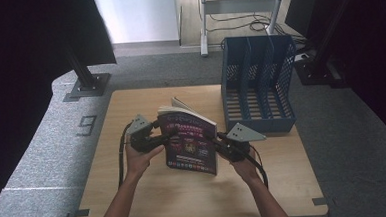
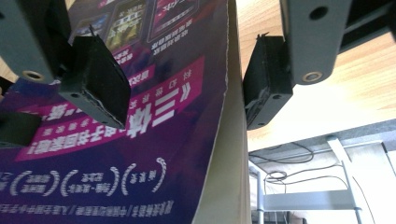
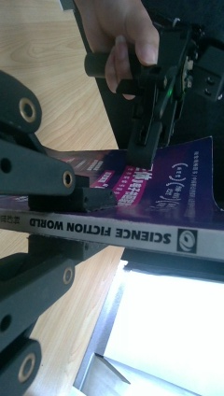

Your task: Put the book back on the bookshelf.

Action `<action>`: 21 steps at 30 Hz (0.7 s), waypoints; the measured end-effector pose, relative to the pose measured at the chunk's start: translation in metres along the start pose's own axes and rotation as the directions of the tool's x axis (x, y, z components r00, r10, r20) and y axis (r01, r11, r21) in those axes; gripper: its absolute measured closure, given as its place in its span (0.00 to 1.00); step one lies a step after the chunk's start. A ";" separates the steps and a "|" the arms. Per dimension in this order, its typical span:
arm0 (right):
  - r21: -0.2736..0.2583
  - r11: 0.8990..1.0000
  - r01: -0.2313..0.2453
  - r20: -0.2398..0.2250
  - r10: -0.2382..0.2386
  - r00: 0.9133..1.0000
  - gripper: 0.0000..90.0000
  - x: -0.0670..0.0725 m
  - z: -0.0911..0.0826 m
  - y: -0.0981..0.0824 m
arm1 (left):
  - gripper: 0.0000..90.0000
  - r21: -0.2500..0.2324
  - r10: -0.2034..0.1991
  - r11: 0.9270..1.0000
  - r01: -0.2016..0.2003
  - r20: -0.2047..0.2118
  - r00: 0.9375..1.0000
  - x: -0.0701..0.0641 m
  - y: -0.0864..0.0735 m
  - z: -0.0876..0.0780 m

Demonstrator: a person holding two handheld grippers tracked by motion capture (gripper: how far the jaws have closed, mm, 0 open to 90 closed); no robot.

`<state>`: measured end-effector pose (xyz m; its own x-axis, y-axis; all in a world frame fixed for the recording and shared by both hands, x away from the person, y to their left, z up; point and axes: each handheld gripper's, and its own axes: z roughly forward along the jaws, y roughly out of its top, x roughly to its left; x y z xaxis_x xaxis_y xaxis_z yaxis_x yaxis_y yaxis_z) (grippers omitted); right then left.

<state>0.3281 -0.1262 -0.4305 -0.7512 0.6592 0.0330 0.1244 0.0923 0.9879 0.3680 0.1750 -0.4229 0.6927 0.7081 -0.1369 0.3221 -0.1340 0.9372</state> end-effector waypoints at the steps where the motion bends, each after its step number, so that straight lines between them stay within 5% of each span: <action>1: 0.000 1.000 0.007 -0.003 -0.007 1.000 0.90 0.000 -0.001 0.000 | 0.36 0.002 0.000 1.000 0.000 0.001 1.000 0.000 0.000 0.000; 17: -0.007 0.998 0.061 -0.051 -0.061 0.997 0.90 0.005 -0.010 -0.001 | 0.29 0.015 -0.025 1.000 0.025 0.052 0.998 0.003 0.002 0.003; 21: -0.001 0.998 0.061 -0.048 -0.061 0.997 0.90 0.005 -0.007 0.000 | 0.47 -0.003 0.017 1.000 -0.017 -0.008 1.000 -0.001 0.002 0.000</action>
<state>0.3199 -0.1285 -0.4288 -0.7874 0.6162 -0.0198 0.0782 0.1316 0.9882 0.3682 0.1742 -0.4206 0.6931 0.7111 -0.1180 0.3082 -0.1443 0.9403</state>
